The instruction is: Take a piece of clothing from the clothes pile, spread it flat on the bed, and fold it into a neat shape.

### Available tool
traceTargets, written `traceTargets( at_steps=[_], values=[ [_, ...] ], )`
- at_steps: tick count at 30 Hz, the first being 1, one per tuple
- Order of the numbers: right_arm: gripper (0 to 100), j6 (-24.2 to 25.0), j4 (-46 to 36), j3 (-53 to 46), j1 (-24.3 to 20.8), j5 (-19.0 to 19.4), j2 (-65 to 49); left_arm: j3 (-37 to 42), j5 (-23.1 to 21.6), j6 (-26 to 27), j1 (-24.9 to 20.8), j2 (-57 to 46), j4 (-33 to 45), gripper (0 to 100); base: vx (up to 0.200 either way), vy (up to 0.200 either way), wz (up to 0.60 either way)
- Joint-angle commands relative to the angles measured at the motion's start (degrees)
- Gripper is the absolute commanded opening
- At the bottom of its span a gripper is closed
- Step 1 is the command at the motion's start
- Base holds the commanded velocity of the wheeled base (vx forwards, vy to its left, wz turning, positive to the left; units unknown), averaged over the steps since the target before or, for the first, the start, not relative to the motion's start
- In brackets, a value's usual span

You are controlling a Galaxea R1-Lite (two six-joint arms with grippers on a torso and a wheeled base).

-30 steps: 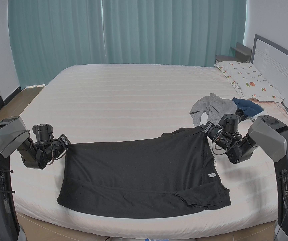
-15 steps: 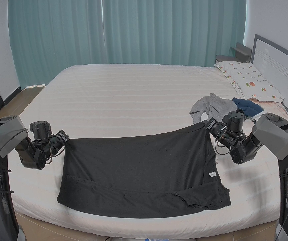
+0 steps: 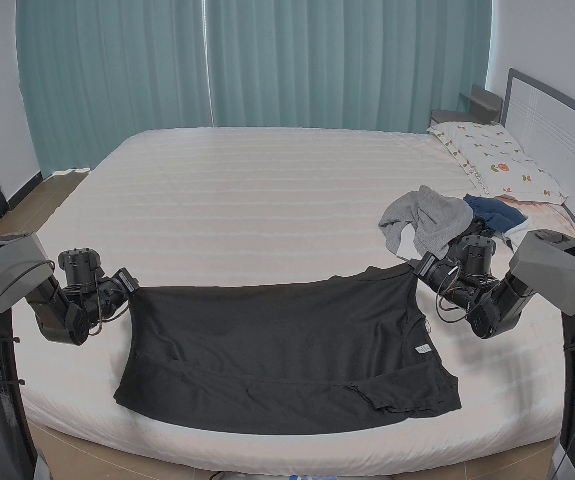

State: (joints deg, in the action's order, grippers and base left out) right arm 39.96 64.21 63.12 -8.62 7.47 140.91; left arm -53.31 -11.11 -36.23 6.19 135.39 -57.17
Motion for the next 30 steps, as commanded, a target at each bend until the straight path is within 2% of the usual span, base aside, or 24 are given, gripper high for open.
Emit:
traceTargets(
  at_steps=[1, 6, 9, 14, 18, 21, 23, 26, 28, 29, 30],
  values=[
    [0, -0.23, -0.31, -6.96, 0.44, 2.81, -5.3, 2.68, -1.37, 0.55, 0.14, -3.29, 0.13, 0, 0.0, 0.0, 0.0],
    [0, -0.76, 0.13, -14.08, 0.71, 3.78, -7.84, 5.5, -2.52, 7.67, 0.31, -3.29, 0.13, 0, 0.0, 0.0, 0.0],
    [0, -2.52, 1.45, -18.12, 0.71, 4.22, -7.58, 6.73, -2.43, 9.95, 0.22, -3.11, 0.04, 0, 0.0, 0.0, 0.0],
    [0, -2.96, 5.58, -23.75, 0.71, 4.57, -7.32, 11.39, -2.61, 11.36, 0.14, -3.64, -1.01, 0, 0.0, 0.0, 0.0],
    [0, -4.89, 12.34, -29.46, 0.44, 4.57, -7.23, 14.55, -2.43, 12.24, 0.4, -3.29, -4.7, 0, 0.0, 0.0, 0.0],
    [0, -4.8, 15.25, -28.76, 0.27, 4.39, -6.09, 14.37, -2.25, 11.97, 0.31, -3.11, -5.32, 0, 0.0, 0.0, 0.0],
    [0, -4.89, 17.79, -23.75, 0.01, 3.07, -3.1, 12.35, -1.46, 11.53, 0.05, -2.94, -5.58, 0, 0.0, 0.0, 0.0],
    [0, -5.16, 17.88, -17.24, 0.36, 0.17, -0.11, 7.43, 0.65, 8.11, -0.74, -1.36, -5.58, 0, 0.0, 0.0, 0.0],
    [0, -5.07, 17.88, -16.54, 0.44, 0.0, 0.15, 6.82, 0.91, 7.49, -0.83, -1.18, -5.58, 0, 0.0, 0.0, 0.0],
    [0, -4.89, 17.35, -11.53, 0.71, -0.79, 2.0, 1.98, 3.28, 1.87, -1.18, -0.21, -4.79, 0, 0.0, 0.0, 0.0],
    [0, -4.8, 17.35, -10.04, 0.71, -0.88, 2.61, 0.84, 3.55, 0.28, -1.18, 0.05, -4.61, 0, 0.0, 0.0, 0.0]
  ],
)
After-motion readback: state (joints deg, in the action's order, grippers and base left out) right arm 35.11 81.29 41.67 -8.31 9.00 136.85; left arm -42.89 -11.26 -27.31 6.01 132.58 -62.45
